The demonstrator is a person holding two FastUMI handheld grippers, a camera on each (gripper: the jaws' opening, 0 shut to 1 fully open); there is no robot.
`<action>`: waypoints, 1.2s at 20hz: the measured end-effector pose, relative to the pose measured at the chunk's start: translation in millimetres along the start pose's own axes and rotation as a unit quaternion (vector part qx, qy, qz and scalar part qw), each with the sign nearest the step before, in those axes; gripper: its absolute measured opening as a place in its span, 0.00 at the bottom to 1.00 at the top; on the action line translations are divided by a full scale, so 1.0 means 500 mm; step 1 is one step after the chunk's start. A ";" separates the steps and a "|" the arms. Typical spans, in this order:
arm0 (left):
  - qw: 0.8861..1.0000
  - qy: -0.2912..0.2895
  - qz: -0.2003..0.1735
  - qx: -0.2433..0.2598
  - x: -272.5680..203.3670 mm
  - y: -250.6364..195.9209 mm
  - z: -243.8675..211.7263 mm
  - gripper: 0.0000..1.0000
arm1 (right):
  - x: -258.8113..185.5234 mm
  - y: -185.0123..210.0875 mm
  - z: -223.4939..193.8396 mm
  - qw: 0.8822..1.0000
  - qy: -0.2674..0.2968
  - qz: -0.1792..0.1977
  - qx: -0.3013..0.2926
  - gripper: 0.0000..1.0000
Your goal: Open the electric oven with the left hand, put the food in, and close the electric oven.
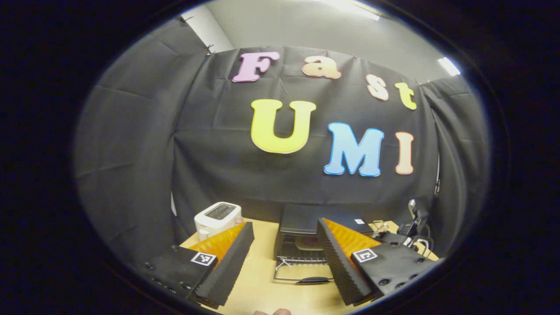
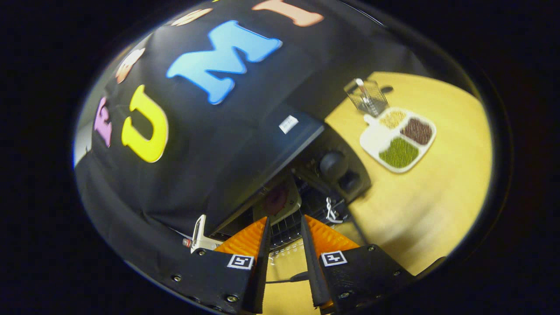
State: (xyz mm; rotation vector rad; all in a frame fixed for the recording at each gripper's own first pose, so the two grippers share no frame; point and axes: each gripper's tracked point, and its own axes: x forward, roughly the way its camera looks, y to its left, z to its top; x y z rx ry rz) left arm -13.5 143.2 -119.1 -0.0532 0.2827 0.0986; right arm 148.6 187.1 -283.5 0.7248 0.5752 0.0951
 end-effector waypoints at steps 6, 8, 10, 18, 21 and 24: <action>0.998 -0.006 -0.056 0.006 0.045 -0.110 0.014 0.97 | -0.172 0.012 0.159 0.978 -0.086 0.010 -0.192 0.42; 0.997 -0.012 -0.070 0.012 0.052 -0.137 0.025 0.96 | -0.227 0.017 0.199 0.966 -0.116 0.008 -0.231 0.42; 0.996 -0.013 -0.082 0.015 0.060 -0.161 0.028 0.92 | -0.269 0.022 0.233 0.955 -0.141 0.007 -0.260 0.42; 0.995 0.027 -0.096 0.016 0.093 -0.201 -0.031 1.00 | -0.432 0.074 0.346 0.909 -0.240 -0.003 -0.341 0.45; 0.994 0.064 -0.092 0.004 0.112 -0.202 -0.090 0.98 | -0.458 0.085 0.365 0.903 -0.258 0.003 -0.344 0.72; 0.991 0.103 -0.084 0.012 0.134 -0.202 -0.167 0.96 | -0.468 0.083 0.377 0.902 -0.273 0.001 -0.335 0.77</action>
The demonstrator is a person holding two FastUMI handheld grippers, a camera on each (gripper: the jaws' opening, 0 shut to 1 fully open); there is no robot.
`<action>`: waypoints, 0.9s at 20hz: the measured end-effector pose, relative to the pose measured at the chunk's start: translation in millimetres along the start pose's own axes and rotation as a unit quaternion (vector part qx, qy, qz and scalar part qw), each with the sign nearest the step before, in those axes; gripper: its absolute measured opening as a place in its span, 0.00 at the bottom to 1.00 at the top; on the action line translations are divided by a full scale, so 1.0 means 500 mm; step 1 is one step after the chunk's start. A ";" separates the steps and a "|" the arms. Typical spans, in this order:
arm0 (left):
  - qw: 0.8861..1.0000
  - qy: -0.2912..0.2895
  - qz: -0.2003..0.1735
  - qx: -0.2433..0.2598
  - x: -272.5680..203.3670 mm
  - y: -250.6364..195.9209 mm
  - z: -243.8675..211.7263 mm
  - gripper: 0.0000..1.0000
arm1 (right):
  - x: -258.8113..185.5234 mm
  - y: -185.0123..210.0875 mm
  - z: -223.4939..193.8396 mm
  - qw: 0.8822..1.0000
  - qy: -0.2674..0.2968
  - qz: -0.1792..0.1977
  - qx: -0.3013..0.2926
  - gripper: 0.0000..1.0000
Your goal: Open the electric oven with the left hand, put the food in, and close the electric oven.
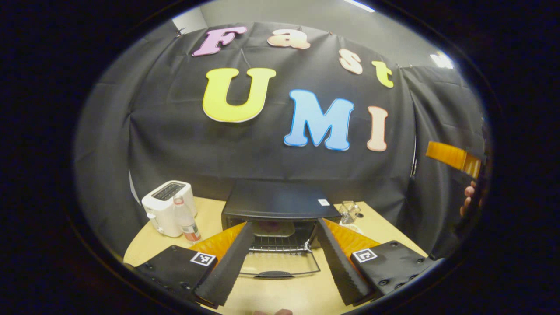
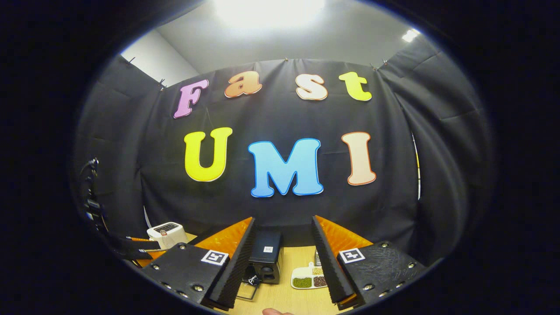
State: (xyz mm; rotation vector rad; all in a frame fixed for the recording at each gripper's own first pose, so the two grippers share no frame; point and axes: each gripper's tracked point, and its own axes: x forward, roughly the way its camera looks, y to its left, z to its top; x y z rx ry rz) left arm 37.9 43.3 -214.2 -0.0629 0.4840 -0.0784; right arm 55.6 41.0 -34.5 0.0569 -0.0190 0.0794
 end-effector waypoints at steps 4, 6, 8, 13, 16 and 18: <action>0.997 0.082 0.007 0.007 0.048 0.002 -0.125 0.92 | 0.001 -0.013 -0.006 1.000 0.001 -0.005 0.008 0.90; 0.991 0.131 0.004 0.000 0.068 0.000 -0.194 0.98 | 0.001 -0.020 -0.015 1.000 0.008 -0.006 0.013 0.90; 0.983 0.184 0.010 -0.004 0.084 0.009 -0.262 0.98 | 0.006 -0.033 -0.023 1.000 0.012 -0.009 0.015 0.91; 0.948 0.317 0.034 0.020 0.102 0.045 -0.438 1.00 | 0.013 -0.063 -0.054 0.999 0.033 -0.020 0.017 0.91; 0.935 0.354 0.032 0.014 0.110 0.044 -0.488 0.98 | 0.015 -0.080 -0.066 0.999 0.040 -0.025 0.016 0.91; 0.926 0.375 0.031 0.017 0.122 0.046 -0.512 0.98 | 0.015 -0.091 -0.073 0.999 0.044 -0.030 0.012 0.91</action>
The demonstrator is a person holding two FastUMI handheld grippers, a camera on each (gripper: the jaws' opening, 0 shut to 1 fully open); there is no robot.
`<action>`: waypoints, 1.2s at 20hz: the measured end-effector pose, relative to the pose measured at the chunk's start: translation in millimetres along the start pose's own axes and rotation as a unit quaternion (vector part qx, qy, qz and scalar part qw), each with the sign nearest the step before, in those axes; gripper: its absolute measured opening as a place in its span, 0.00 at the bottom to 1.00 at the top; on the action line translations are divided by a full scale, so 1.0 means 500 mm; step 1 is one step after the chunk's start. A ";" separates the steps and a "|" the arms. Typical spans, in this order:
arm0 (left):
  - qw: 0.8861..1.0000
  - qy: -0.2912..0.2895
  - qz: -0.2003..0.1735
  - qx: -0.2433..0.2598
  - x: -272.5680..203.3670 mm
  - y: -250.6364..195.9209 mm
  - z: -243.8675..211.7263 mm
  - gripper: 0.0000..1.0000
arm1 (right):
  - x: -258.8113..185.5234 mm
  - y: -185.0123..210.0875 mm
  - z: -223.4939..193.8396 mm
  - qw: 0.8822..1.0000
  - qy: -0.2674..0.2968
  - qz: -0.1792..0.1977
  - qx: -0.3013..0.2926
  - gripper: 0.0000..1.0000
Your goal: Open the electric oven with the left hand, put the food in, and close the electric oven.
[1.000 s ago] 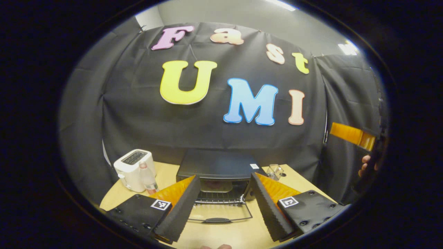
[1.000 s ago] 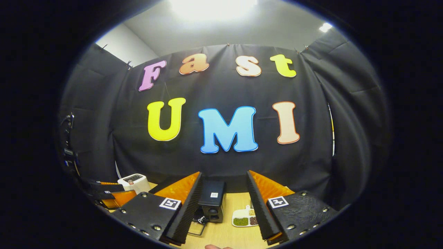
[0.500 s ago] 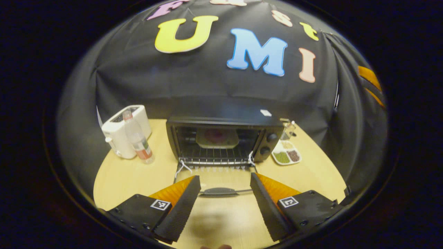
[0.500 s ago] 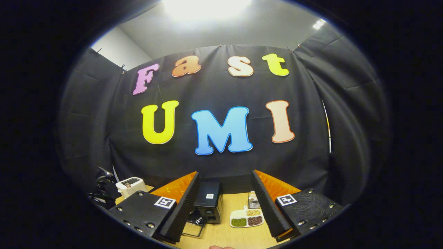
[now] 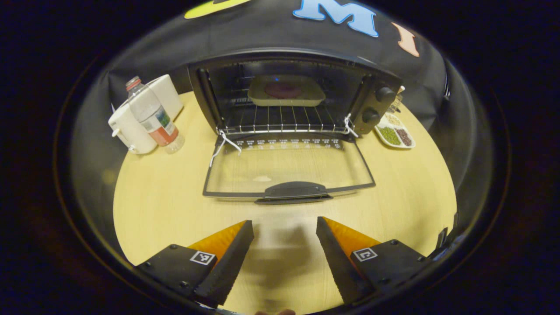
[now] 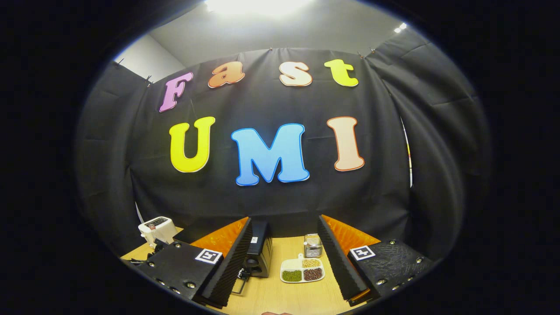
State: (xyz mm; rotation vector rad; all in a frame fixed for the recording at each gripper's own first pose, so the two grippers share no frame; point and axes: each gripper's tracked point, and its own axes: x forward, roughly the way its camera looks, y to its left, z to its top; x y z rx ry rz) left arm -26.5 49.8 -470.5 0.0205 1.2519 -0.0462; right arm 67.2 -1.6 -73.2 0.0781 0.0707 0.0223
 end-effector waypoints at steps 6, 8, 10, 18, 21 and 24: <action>0.999 0.036 -0.005 0.005 0.062 -0.008 0.006 0.98 | -0.002 -0.023 -0.014 1.000 0.012 -0.015 0.000 0.91; 0.999 0.048 -0.007 0.003 0.078 -0.011 0.006 0.98 | -0.003 -0.029 -0.020 1.000 0.015 -0.021 -0.001 0.91; 0.999 0.050 -0.007 0.002 0.092 -0.011 0.015 0.98 | -0.003 -0.034 -0.028 0.999 0.020 -0.026 -0.002 0.91; 0.997 0.072 -0.013 0.005 0.112 -0.016 0.013 1.00 | -0.007 -0.033 -0.039 0.999 0.033 -0.033 0.006 0.91; 0.998 0.061 -0.013 0.003 0.099 -0.016 0.019 1.00 | -0.007 -0.022 -0.033 0.999 0.030 -0.026 0.004 0.91; 0.999 0.039 -0.013 0.003 0.072 -0.018 0.026 0.98 | -0.003 -0.006 -0.029 0.999 0.028 -0.014 -0.006 0.91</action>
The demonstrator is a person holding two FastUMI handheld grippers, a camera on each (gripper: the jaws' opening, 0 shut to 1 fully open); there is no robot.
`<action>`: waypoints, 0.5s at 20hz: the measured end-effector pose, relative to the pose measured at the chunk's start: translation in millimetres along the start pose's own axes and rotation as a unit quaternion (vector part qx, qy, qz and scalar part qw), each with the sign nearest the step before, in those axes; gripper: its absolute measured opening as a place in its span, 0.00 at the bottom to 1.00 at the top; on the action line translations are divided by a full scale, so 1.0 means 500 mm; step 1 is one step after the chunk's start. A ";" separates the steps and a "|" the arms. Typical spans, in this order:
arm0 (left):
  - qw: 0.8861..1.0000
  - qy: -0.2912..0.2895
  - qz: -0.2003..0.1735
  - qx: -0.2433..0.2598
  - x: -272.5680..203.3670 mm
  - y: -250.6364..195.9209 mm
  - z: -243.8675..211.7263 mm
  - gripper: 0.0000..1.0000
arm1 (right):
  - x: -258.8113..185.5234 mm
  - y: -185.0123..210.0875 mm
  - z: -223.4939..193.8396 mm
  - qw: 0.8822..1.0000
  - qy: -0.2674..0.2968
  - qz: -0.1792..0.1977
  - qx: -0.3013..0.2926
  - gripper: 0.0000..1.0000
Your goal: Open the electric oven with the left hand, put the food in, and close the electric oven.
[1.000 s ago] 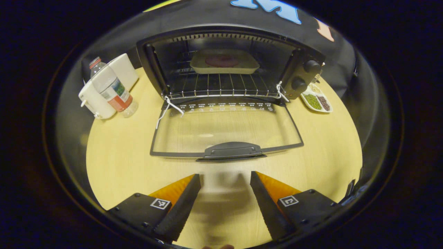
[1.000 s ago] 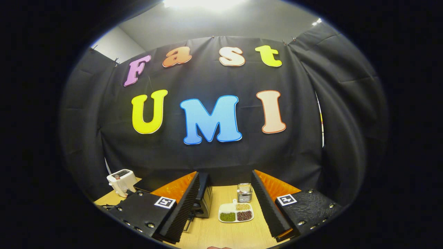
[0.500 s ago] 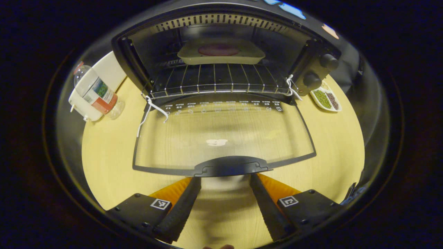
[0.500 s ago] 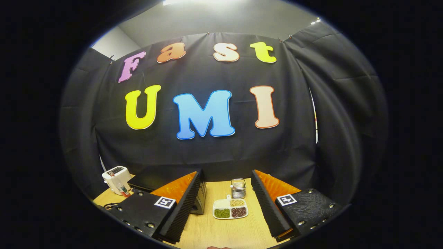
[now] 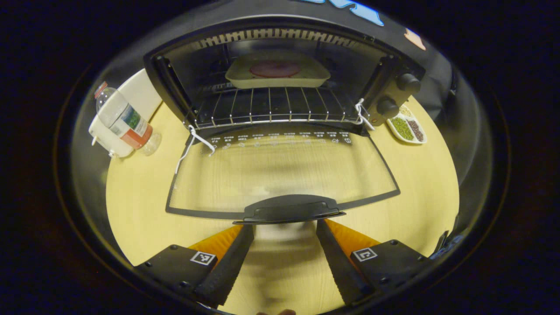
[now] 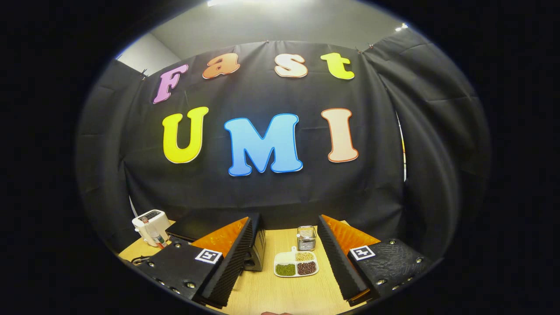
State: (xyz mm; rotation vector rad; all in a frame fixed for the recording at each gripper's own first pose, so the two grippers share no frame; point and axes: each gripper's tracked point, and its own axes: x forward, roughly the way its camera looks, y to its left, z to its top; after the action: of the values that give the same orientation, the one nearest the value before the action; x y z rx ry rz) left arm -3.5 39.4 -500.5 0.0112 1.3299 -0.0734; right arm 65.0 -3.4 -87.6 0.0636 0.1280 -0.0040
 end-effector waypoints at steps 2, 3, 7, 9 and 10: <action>1.000 -0.015 -0.003 -0.003 -0.018 -0.002 0.005 1.00 | -0.001 0.011 0.003 1.000 -0.002 0.007 0.001 0.91; 1.000 -0.021 -0.003 -0.004 -0.026 -0.002 0.009 0.98 | -0.003 0.018 0.005 1.000 -0.003 0.011 0.002 0.91; 0.999 -0.049 0.000 0.001 -0.055 -0.002 0.023 0.98 | -0.014 0.037 0.000 1.000 0.000 0.025 0.000 0.91; 0.998 -0.062 0.002 0.004 -0.069 -0.003 0.030 1.00 | -0.018 0.040 -0.003 1.000 0.001 0.027 0.001 0.91; 0.998 -0.065 0.002 0.004 -0.072 -0.001 0.033 0.98 | -0.020 0.042 -0.007 1.000 0.003 0.028 0.003 0.91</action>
State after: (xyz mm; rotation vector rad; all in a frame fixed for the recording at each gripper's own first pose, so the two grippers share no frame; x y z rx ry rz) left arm 3.9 39.7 -461.7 0.0156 1.2001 -0.0748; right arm 55.1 17.5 -88.3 0.0739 0.1316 0.0521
